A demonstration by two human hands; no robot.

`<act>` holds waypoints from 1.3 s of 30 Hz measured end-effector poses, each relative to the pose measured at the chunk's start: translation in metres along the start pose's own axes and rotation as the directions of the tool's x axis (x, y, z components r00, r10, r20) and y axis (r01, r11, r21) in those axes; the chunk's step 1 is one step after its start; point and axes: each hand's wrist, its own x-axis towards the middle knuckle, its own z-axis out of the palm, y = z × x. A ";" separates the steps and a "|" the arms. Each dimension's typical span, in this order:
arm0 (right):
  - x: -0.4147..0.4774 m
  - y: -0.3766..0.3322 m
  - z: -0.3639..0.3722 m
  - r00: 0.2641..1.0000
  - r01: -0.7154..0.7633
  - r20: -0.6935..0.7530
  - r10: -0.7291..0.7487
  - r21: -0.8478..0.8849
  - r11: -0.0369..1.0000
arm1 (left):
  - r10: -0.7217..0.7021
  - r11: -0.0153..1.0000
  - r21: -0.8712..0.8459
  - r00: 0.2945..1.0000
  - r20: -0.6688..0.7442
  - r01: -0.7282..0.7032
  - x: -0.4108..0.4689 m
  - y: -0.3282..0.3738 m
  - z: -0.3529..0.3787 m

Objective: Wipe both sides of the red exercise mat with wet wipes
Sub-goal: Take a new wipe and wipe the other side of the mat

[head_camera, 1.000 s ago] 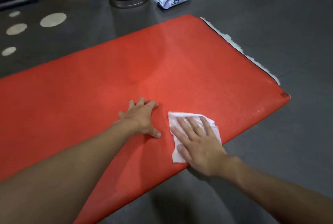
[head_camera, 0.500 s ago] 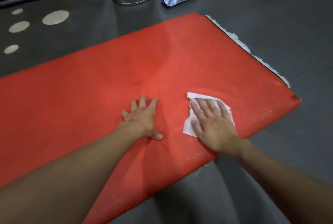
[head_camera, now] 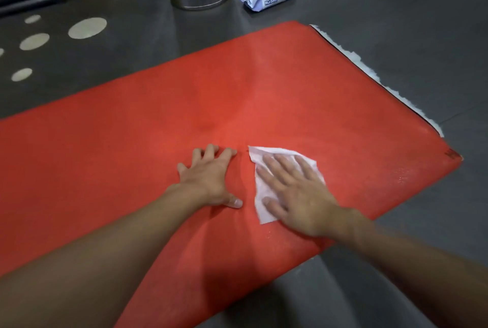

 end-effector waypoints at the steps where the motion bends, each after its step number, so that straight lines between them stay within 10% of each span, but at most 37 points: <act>1: 0.002 0.010 -0.005 1.000 -0.016 0.003 0.016 0.008 1.000 | 0.000 1.000 -0.018 1.000 -0.013 -0.001 0.001 -0.002 -0.001; 6: 0.009 -0.023 -0.011 0.999 -0.048 0.015 0.048 0.005 0.999 | -0.177 0.968 -0.234 0.907 -0.381 0.091 0.037 -0.013 -0.007; 14: 0.022 0.000 0.003 0.994 -0.070 -0.079 0.070 0.004 0.998 | -0.182 0.983 -0.063 0.852 -0.490 0.174 0.083 -0.012 0.002; 17: 0.032 0.018 0.001 0.988 0.131 -0.079 -0.133 -0.040 0.991 | -0.198 0.980 -0.093 0.872 -0.447 0.175 0.107 -0.020 0.000; 21: 0.052 0.025 -0.007 0.990 -0.111 -0.090 0.109 -0.010 0.994 | -0.188 0.982 -0.100 0.895 -0.406 0.161 0.114 -0.021 0.005; 26: 0.054 0.023 -0.002 0.973 0.218 -0.069 -0.222 -0.049 0.975 | -0.168 0.985 -0.046 0.843 -0.510 0.168 0.117 -0.030 -0.009; 31: 0.083 0.014 -0.006 0.968 -0.208 -0.132 0.212 0.045 0.977 | -0.185 0.982 -0.065 0.865 -0.467 0.175 0.134 -0.037 -0.007; 35: 0.081 0.022 -0.006 0.980 0.183 -0.081 -0.184 -0.017 0.983 | -0.184 0.983 -0.067 0.880 -0.438 0.172 0.135 -0.039 -0.007; 39: 0.118 0.042 -0.014 0.962 -0.225 -0.154 0.226 0.023 0.974 | -0.195 0.981 -0.075 0.881 -0.432 0.180 0.136 -0.039 -0.008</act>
